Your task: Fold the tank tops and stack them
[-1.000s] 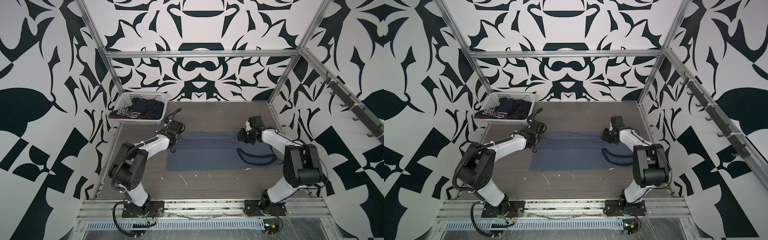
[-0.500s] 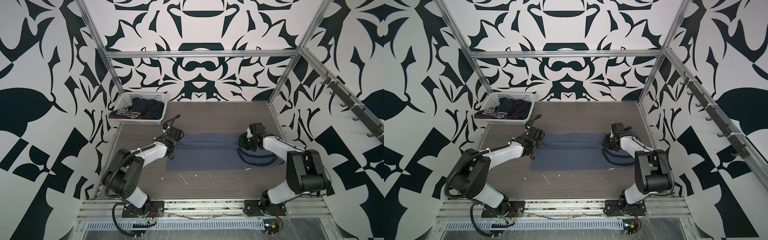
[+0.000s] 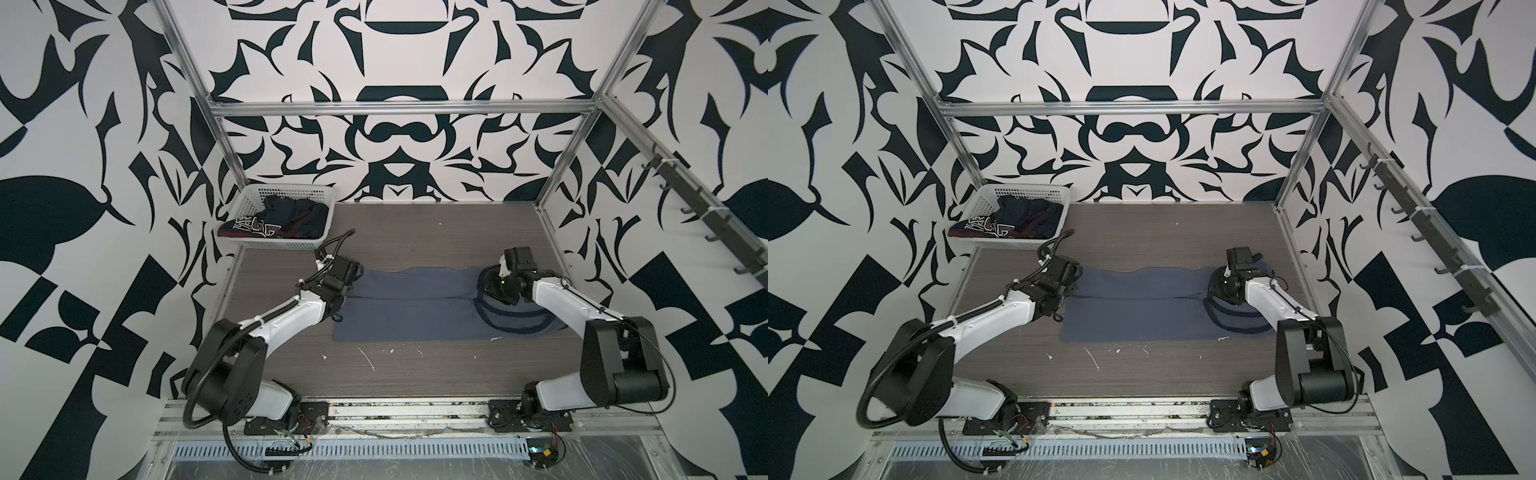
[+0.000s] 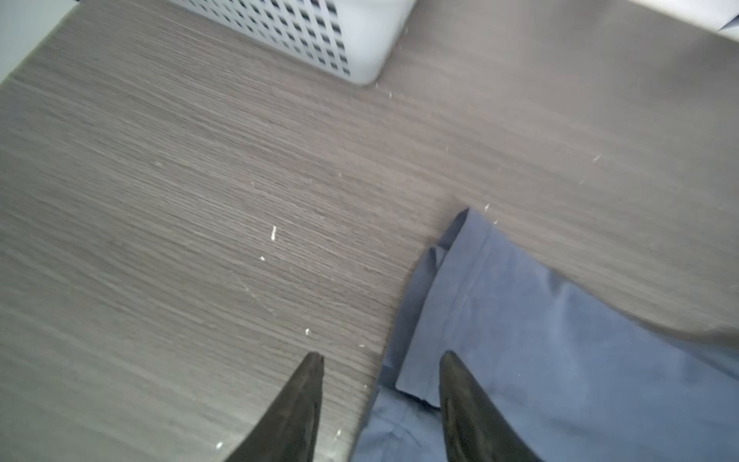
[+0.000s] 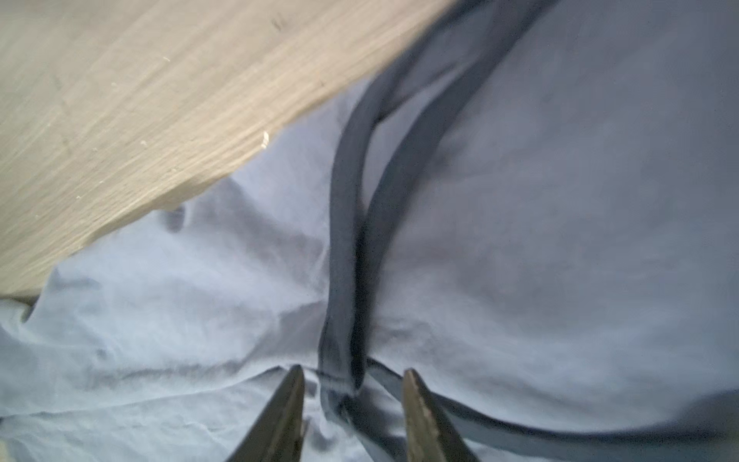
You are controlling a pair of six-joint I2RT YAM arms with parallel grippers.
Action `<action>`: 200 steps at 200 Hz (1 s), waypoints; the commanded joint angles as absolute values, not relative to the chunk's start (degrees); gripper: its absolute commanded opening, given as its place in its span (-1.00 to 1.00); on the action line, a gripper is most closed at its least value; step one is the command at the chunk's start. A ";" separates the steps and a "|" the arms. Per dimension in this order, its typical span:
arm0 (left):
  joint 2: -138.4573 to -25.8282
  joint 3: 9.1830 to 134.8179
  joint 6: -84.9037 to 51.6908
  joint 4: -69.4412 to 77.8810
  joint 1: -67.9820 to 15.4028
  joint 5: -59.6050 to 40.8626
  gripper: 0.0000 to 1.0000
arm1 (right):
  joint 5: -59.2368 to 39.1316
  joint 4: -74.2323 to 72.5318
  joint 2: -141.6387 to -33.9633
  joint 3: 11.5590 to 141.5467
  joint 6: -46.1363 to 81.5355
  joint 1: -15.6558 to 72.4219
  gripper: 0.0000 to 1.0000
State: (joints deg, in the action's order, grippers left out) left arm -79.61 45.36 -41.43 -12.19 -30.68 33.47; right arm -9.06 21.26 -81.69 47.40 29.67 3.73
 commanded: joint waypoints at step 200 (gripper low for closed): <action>-103.16 51.42 -48.43 -11.08 -22.64 18.06 0.33 | -14.52 22.42 -98.42 63.30 31.73 -1.07 0.09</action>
State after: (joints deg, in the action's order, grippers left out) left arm -103.18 56.40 -45.87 -5.41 -23.27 17.37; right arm -15.55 20.01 -102.48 61.95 33.04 0.60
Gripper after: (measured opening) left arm 0.659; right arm 0.517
